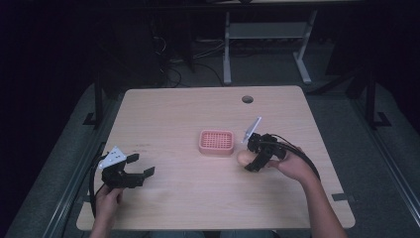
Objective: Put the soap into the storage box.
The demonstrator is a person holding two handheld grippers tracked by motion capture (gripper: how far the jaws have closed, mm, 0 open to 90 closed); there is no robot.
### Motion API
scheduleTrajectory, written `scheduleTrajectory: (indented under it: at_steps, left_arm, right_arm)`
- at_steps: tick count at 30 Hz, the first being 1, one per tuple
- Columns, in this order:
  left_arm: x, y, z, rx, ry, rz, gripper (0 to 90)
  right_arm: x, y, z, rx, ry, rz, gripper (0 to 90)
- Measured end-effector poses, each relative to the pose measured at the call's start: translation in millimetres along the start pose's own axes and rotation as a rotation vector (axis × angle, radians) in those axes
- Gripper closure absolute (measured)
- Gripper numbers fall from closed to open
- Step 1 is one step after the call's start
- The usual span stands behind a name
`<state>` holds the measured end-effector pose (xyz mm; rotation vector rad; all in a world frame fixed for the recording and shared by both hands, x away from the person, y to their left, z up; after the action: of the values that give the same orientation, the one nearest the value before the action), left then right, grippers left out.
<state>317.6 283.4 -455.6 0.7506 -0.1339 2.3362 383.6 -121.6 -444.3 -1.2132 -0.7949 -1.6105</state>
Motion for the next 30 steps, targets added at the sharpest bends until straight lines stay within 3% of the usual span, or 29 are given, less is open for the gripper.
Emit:
scheduleTrajectory:
  at_steps: [30]
  left_arm:
    - [1.4, -1.1, 0.0, 0.006, 0.001, -0.001, 14.3]
  right_arm:
    - [3.7, 12.7, 29.4, 0.036, 0.022, 0.013, 31.7]
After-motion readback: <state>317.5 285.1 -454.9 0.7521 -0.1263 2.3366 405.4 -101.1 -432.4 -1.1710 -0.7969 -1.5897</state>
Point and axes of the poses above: each handheld gripper's, and its own axes: x roughly backward along the jaws, z roughly out of its top, y roughly to its right, the point moved 4 cm from there along -x, roughly forward along the jaws, and after that the axes turned 4 degrees about -y, right-handed, at the moved point
